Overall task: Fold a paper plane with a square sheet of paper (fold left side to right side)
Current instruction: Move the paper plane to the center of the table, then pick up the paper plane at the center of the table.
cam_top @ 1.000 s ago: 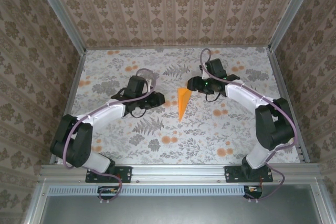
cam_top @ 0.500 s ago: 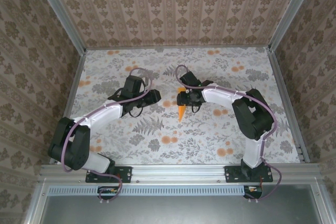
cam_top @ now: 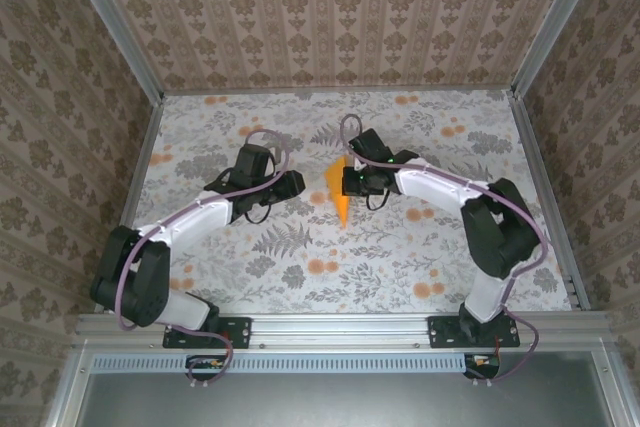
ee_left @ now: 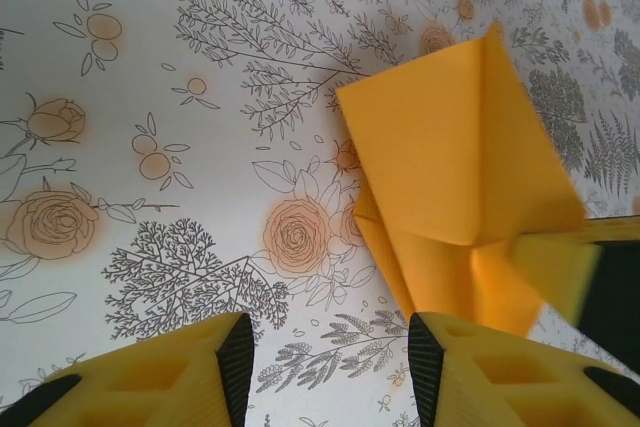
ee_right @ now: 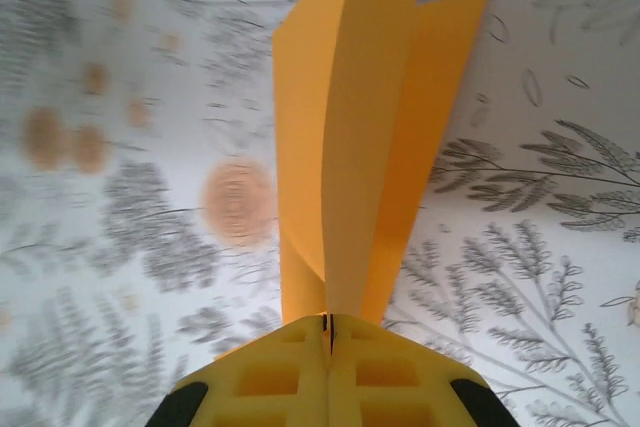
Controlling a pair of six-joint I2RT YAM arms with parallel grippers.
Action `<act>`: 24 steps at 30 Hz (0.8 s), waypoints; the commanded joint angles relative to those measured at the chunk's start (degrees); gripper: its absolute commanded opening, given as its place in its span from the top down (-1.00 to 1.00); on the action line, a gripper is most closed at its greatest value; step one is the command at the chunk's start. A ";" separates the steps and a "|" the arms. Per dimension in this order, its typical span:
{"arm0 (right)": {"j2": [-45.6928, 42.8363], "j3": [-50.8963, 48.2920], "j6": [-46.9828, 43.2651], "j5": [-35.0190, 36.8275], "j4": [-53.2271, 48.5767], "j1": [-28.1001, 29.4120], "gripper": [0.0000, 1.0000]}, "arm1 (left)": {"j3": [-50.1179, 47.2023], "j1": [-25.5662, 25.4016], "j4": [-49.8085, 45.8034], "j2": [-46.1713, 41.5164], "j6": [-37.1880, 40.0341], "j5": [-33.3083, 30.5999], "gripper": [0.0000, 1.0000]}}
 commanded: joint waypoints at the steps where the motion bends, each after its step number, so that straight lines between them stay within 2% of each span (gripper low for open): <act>1: -1.21 -4.84 2.02 -9.15 5.15 -3.51 1.00 | 1.69 0.59 -1.68 -2.16 1.64 -1.23 0.05; 5: 2.74 -9.15 3.02 -12.47 8.55 -7.09 1.00 | 1.56 0.55 -1.77 -2.22 1.62 -0.70 0.05; 8: 3.60 -10.80 2.28 -10.94 8.96 -8.56 0.78 | 1.49 0.59 -1.87 -2.47 1.64 -0.61 0.05; 10: 2.97 -10.58 0.46 -7.28 6.26 -8.72 0.59 | 1.54 0.48 -1.95 -2.59 1.55 -0.53 0.05; 14: -0.57 -9.59 -2.59 -1.53 0.42 -8.70 0.35 | 1.83 0.59 -2.46 -2.92 1.98 -0.59 0.04; 18: -6.05 -8.43 -5.97 3.37 -5.64 -7.53 0.20 | 2.05 0.64 -3.10 -3.84 2.49 -1.22 0.01; 21: -8.20 -6.94 -8.40 5.41 -10.23 -4.92 0.17 | 1.85 1.00 -2.44 -4.41 2.41 -1.15 -0.07; 24: -7.90 -5.88 -8.76 4.22 -12.47 -1.52 0.15 | 1.49 1.42 -1.54 -5.04 2.26 -1.23 -0.14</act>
